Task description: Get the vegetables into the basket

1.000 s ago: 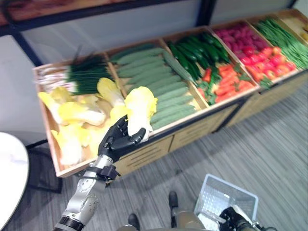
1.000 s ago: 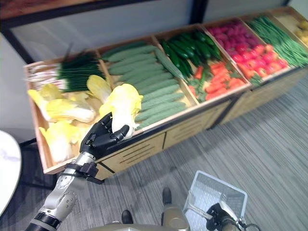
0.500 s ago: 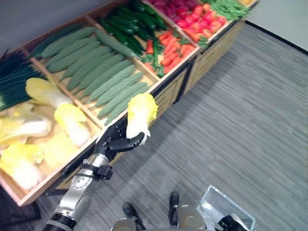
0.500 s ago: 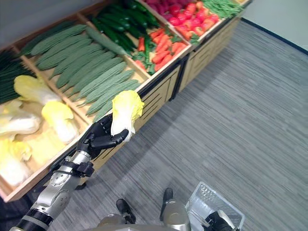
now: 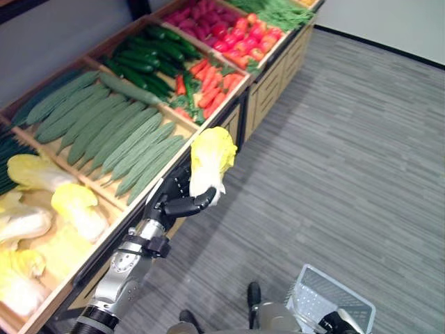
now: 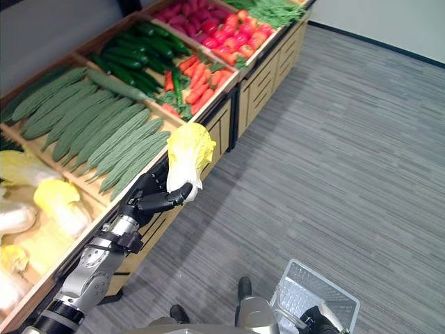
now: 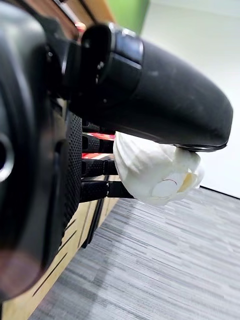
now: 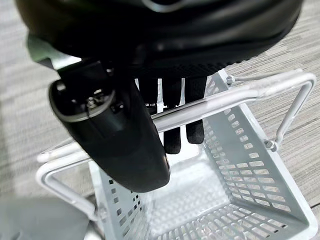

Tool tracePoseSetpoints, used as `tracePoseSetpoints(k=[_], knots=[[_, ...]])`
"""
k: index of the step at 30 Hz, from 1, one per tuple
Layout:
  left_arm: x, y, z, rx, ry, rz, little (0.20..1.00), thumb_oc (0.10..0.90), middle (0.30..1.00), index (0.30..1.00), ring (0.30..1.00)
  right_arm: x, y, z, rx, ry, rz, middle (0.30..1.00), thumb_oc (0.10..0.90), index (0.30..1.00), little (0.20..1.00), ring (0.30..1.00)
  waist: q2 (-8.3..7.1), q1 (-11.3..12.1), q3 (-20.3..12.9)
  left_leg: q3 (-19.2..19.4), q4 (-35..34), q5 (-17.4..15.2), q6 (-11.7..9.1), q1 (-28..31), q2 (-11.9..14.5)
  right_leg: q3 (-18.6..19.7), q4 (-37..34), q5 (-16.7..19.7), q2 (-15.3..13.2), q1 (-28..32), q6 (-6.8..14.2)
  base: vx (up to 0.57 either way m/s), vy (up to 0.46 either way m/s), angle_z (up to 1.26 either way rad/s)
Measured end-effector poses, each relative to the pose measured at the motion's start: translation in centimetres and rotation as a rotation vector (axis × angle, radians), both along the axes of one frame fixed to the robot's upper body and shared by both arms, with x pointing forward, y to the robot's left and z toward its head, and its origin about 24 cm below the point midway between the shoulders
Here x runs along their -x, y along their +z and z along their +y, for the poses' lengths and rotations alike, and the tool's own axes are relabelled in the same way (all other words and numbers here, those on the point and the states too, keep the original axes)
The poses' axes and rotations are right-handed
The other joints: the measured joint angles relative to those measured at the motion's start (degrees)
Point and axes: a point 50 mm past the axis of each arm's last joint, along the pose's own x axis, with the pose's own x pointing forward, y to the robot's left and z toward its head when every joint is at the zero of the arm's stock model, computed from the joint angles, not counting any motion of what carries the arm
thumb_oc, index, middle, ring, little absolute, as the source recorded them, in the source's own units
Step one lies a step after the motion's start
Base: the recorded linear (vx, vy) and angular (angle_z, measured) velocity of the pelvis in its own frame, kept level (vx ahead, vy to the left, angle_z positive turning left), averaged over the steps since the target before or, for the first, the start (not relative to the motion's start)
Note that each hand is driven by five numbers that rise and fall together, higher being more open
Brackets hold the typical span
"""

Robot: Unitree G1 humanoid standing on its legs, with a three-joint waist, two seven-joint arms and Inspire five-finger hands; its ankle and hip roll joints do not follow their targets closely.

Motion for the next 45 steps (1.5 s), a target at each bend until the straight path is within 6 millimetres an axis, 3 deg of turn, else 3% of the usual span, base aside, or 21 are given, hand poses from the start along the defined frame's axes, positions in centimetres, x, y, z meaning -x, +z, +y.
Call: tracePoseSetpoints(k=[1,2,3,6,9,12,13,15,16,18,20,21,22,24,27,30,35,39,40,42,45], knots=[[-0.1,0.4,-0.3,0.013,-0.005,-0.018,0.300,0.400,0.300,0.300,0.300,-0.7,0.1,-0.2,0.004,-0.017,-0.009,0.300,0.400,0.300,0.300,0.300,-0.66,0.58,0.35,-7.78,2.59,-1.63,0.11,-2.16,-1.36,1.89,-0.10,0.32,-0.14,-0.94,-0.80,0.08,-0.004,-0.56],[-0.1,0.6,-0.5,0.017,-0.008,-0.027,0.300,0.400,0.300,0.300,0.300,-1.3,0.2,-0.2,0.006,-0.024,-0.023,0.300,0.400,0.300,0.300,0.300,-1.50,2.46,0.76,-16.38,0.02,-3.55,-0.69,-2.05,-3.84,4.58,-0.69,0.74,-0.37,-1.52,-1.70,0.07,0.012,-1.04],[0.0,0.5,-0.7,0.012,-0.016,-0.023,0.300,0.400,0.300,0.300,0.300,-2.3,0.5,-0.4,0.017,-0.022,-0.044,0.300,0.400,0.300,0.300,0.300,-2.19,3.71,1.19,-20.73,-6.44,-4.27,-1.12,-1.98,-4.75,6.81,-2.54,2.35,-0.12,-1.38,-1.28,0.07,0.033,-1.05],[0.1,0.3,-0.7,-0.006,-0.014,-0.019,0.300,0.400,0.300,0.300,0.300,-3.3,0.9,-0.7,0.032,-0.013,-0.075,0.300,0.400,0.300,0.300,0.300,-1.64,3.27,1.39,-23.52,-9.45,-3.17,-0.33,-5.77,-4.49,8.25,-4.51,3.24,1.03,-0.65,-0.42,0.06,0.071,-0.61],[0.0,0.4,-0.7,-0.004,-0.013,-0.024,0.300,0.400,0.300,0.300,0.300,-3.5,1.1,-1.1,0.041,-0.017,-0.085,0.300,0.400,0.300,0.300,0.300,0.26,3.19,2.51,-26.22,-8.61,0.36,0.70,-7.06,-5.68,10.11,-4.83,3.24,2.64,0.29,0.95,0.05,0.152,-0.55],[0.1,0.2,-0.1,-0.029,0.007,-0.008,0.300,0.400,0.300,0.300,0.300,-2.9,0.8,-0.6,0.027,-0.039,-0.085,0.300,0.400,0.300,0.300,0.300,-1.80,3.48,3.28,-22.05,-8.75,0.84,2.66,-5.36,-8.57,11.66,-3.56,2.57,-0.83,-0.37,2.44,0.03,0.398,-0.66],[0.3,0.1,-0.1,-0.034,-0.001,-0.002,0.300,0.400,0.300,0.300,0.300,-1.7,0.6,-0.9,0.019,-0.091,-0.081,0.300,0.400,0.300,0.300,0.300,-1.89,2.73,3.75,-19.14,-11.12,1.20,6.26,-1.97,-11.38,12.39,0.45,1.49,-4.41,-0.62,6.34,-0.12,0.391,-0.40],[0.3,0.1,-0.1,-0.020,0.014,-0.015,0.300,0.400,0.300,0.300,0.300,-1.1,0.2,0.1,-0.001,-0.084,-0.069,0.300,0.400,0.300,0.300,0.300,-3.54,1.97,4.29,-16.12,-8.43,0.52,7.60,-3.00,-13.59,15.54,2.54,3.11,-4.75,-3.87,8.97,-0.11,0.295,-0.78],[0.1,0.0,0.2,-0.020,0.027,-0.012,0.300,0.400,0.300,0.300,0.300,-2.0,0.4,0.0,-0.010,-0.094,-0.109,0.300,0.400,0.300,0.300,0.300,-2.92,2.86,3.81,-13.34,-8.67,-0.30,7.74,-3.07,-13.11,16.12,2.67,3.94,-4.70,-5.33,10.46,-0.10,0.146,-1.32],[-0.1,0.1,0.6,-0.041,0.026,-0.009,0.300,0.400,0.300,0.300,0.300,-3.6,0.4,1.0,-0.033,-0.070,-0.130,0.300,0.400,0.300,0.300,0.300,-4.76,1.98,4.07,-8.78,-7.51,-1.90,8.99,-3.39,-14.26,15.53,-1.03,7.05,-5.91,-5.46,9.28,-0.12,0.084,-1.21],[-0.5,0.3,0.6,-0.051,0.015,-0.016,0.300,0.400,0.300,0.300,0.300,-4.3,0.3,1.6,-0.050,-0.070,-0.142,0.300,0.400,0.300,0.300,0.300,-4.66,1.28,4.13,-5.76,-6.53,-2.21,9.77,-4.19,-13.25,11.78,-4.57,13.11,-5.51,-5.90,9.37,-0.12,0.090,-0.86],[-0.7,0.5,0.4,-0.044,0.012,-0.022,0.300,0.400,0.300,0.300,0.300,-4.0,0.1,1.8,-0.064,-0.081,-0.129,0.300,0.400,0.300,0.300,0.300,-3.88,1.81,4.40,-4.03,-6.74,-1.66,10.56,-3.75,-11.71,2.74,-1.23,8.67,-5.72,-6.18,7.99,-0.14,0.054,-0.82],[-0.6,0.3,0.1,-0.029,0.010,-0.016,0.300,0.400,0.300,0.300,0.300,-2.9,-0.1,1.6,-0.053,-0.098,-0.090,0.300,0.400,0.300,0.300,0.300,-1.67,3.31,4.29,-2.83,-7.32,-1.38,10.25,-2.57,-9.09,-5.00,8.24,2.12,-6.51,-4.63,7.42,-0.12,-0.004,-0.66],[-0.5,0.4,0.5,-0.033,0.022,-0.020,0.300,0.400,0.300,0.300,0.300,-1.4,-0.2,0.8,-0.030,-0.110,-0.053,0.300,0.400,0.300,0.300,0.300,-1.19,4.97,4.21,-1.17,-7.81,-1.15,9.92,-1.58,-8.09,-4.92,11.87,-1.99,-8.43,-1.04,9.67,-0.07,-0.124,-0.60],[-0.3,0.4,2.0,-0.068,0.056,-0.011,0.300,0.400,0.300,0.300,0.300,-0.4,-0.4,0.9,-0.034,-0.110,-0.030,0.300,0.400,0.300,0.300,0.300,-3.08,5.16,3.05,0.04,-10.09,0.82,7.04,-0.97,-9.15,-1.93,-2.16,-2.49,-9.15,6.84,9.60,-0.01,-0.198,-0.34],[0.5,-0.7,1.4,-0.033,0.054,0.031,0.300,0.400,0.300,0.300,0.300,-0.5,-0.3,0.7,-0.031,-0.105,-0.030,0.300,0.400,0.300,0.300,0.300,-1.04,4.39,1.73,0.27,-11.23,2.41,4.96,-0.47,-6.41,-1.71,-5.26,-1.63,-6.38,7.41,8.00,-0.03,-0.265,-0.25],[1.1,-1.7,0.2,0.000,0.020,0.068,0.300,0.400,0.300,0.300,0.300,-0.7,-0.1,0.3,-0.021,-0.097,-0.036,0.300,0.400,0.300,0.300,0.300,-0.09,4.36,-0.44,-1.05,-11.32,4.58,1.75,-0.26,-1.62,-1.19,-8.12,-0.76,-0.99,8.78,5.41,-0.02,-0.217,-0.14],[1.2,-1.9,0.2,-0.118,-0.001,0.062,0.300,0.400,0.300,0.300,0.300,-2.6,1.7,-2.9,0.066,-0.088,-0.081,0.300,0.400,0.300,0.300,0.300,0.94,4.65,-1.17,-4.00,-11.25,6.01,0.48,-0.35,-0.31,-0.96,-8.17,-0.57,0.39,8.45,4.02,-0.02,-0.086,-0.02],[1.3,-1.9,0.2,-0.149,-0.005,0.056,0.300,0.400,0.300,0.300,0.300,-3.3,2.4,-3.9,0.100,-0.086,-0.094,0.300,0.400,0.300,0.300,0.300,1.46,4.89,-1.50,-5.76,-11.25,6.08,0.39,-0.35,-0.45,-0.73,-8.40,-0.55,0.30,8.42,3.96,0.00,-0.034,-0.13],[1.0,-1.6,0.9,-0.320,-0.040,0.021,0.300,0.400,0.300,0.300,0.300,-6.6,5.1,-6.8,0.184,-0.051,-0.148,0.300,0.400,0.300,0.300,0.300,2.60,5.41,-2.22,-10.88,-11.18,6.19,0.20,-0.51,-0.87,0.49,-8.40,0.00,-0.32,7.72,3.67,0.03,-0.007,-0.30],[-0.5,-0.5,0.8,-0.519,-0.110,-0.061,0.300,0.400,0.300,0.300,0.300,-11.1,9.5,-9.3,0.300,0.031,-0.307,0.300,0.400,0.300,0.300,0.300,4.45,4.93,-3.48,-11.67,-12.27,4.90,-0.38,-0.82,-1.73,0.36,-8.38,1.00,-0.99,6.94,5.23,0.05,0.025,0.01]])
